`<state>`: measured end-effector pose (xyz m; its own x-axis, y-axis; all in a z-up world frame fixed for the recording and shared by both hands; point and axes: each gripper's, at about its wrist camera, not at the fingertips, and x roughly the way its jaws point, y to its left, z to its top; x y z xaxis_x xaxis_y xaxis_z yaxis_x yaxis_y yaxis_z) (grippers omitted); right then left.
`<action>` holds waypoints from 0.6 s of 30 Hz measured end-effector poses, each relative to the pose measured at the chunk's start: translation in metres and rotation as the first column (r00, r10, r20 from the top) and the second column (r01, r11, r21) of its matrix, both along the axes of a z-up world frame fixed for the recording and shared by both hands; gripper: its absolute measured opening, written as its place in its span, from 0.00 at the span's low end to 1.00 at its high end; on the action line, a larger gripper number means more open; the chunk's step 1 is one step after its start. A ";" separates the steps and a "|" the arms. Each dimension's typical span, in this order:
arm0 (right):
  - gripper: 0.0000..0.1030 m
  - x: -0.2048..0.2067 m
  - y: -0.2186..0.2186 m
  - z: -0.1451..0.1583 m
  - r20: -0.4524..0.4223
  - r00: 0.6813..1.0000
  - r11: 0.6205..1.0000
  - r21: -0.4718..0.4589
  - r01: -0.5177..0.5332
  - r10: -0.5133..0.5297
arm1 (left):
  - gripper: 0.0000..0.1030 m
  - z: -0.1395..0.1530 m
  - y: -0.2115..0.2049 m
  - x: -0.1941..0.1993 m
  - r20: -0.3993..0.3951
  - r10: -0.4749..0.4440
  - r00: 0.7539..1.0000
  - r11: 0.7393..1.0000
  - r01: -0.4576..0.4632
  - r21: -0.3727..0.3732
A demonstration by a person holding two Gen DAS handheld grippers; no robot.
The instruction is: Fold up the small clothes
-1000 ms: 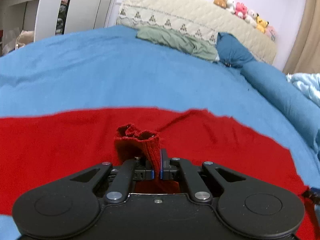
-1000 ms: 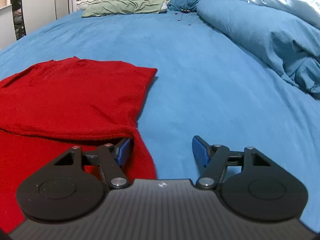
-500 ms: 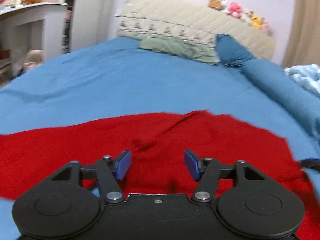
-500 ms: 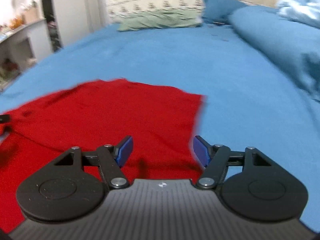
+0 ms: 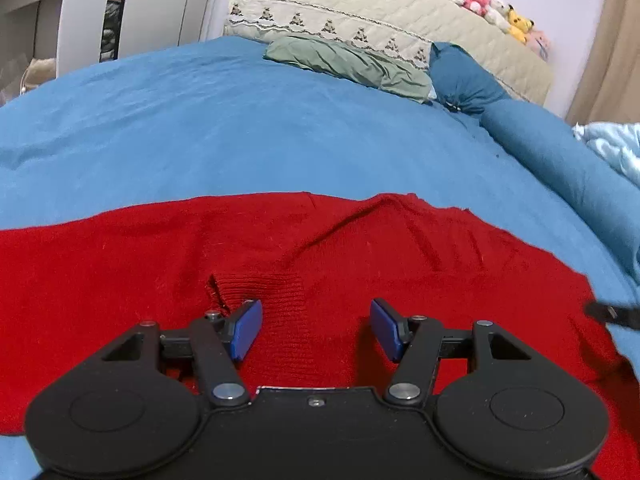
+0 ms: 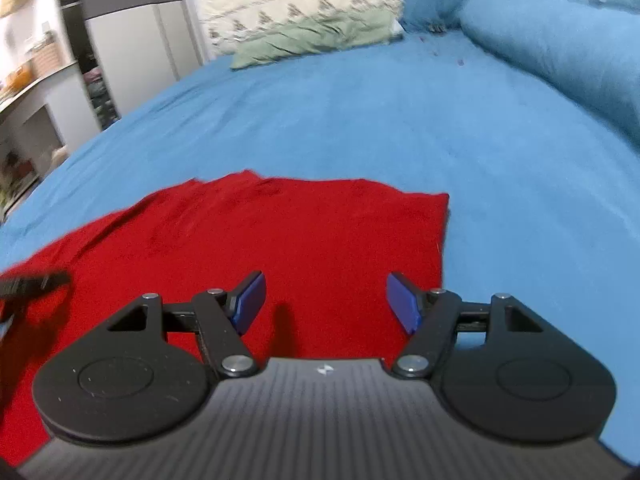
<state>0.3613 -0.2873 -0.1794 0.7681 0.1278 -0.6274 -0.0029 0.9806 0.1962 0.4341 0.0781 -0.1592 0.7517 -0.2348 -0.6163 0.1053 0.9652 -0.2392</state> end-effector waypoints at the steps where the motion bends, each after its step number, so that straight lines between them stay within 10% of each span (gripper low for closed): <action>1: 0.80 0.017 -0.006 -0.006 -0.030 0.999 1.000 0.013 0.011 -0.011 | 0.63 0.000 -0.002 0.001 -0.002 0.000 1.000 1.000 0.000 0.008; 10: 0.79 0.083 -0.033 -0.016 -0.072 0.987 0.989 0.022 0.148 -0.146 | 0.63 0.000 -0.012 -0.002 -0.002 -0.012 1.000 0.996 0.012 0.084; 18: 0.84 0.015 -0.014 0.065 0.077 0.994 0.997 0.001 0.073 -0.073 | 0.64 0.077 0.009 -0.051 0.056 0.061 0.997 0.995 -0.065 0.076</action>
<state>0.3765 -0.3014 -0.1146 0.8214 0.0687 -0.5663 0.0536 0.9790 0.1965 0.3831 0.0868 -0.0826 0.7958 -0.1386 -0.5894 0.0540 0.9858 -0.1590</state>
